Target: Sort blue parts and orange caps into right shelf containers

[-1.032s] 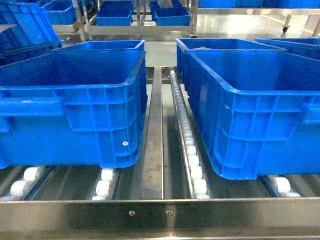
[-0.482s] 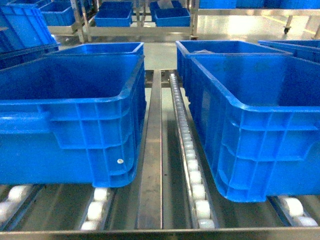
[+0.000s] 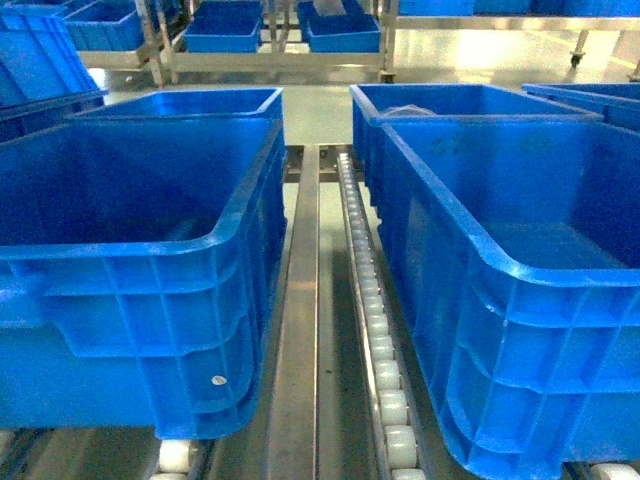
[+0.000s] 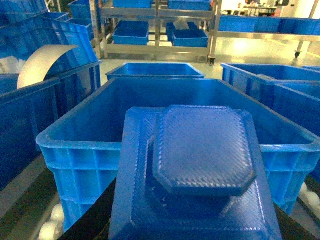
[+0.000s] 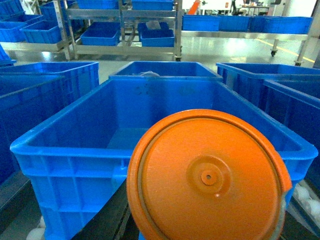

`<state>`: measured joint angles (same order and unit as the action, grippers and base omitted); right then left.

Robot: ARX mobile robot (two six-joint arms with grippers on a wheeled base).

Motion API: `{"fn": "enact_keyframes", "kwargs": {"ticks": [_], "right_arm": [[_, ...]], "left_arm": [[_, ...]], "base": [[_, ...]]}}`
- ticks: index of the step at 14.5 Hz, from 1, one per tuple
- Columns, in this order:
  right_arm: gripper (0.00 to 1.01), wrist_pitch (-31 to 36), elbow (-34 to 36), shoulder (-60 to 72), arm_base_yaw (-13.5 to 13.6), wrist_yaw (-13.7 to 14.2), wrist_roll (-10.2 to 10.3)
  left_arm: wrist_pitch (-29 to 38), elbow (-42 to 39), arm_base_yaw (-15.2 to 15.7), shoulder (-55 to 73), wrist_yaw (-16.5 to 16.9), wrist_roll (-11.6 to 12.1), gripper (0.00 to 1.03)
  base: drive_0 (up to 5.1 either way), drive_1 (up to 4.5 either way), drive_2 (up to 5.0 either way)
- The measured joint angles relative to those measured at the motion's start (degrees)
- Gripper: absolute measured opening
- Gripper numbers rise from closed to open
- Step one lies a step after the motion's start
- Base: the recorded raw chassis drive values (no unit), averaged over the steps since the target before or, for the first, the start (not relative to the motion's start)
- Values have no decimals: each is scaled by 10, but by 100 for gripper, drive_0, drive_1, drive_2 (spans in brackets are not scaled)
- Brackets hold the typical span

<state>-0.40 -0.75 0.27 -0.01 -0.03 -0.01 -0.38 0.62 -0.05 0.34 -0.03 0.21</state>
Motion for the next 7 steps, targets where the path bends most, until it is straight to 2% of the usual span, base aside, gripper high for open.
{"fn": "enact_keyframes", "kwargs": {"ticks": [7], "right_arm": [[44, 0, 0, 0, 0, 0, 0]], "left_arm": [[0, 0, 0, 0, 0, 0, 43]], "base": [[0, 0, 0]]}}
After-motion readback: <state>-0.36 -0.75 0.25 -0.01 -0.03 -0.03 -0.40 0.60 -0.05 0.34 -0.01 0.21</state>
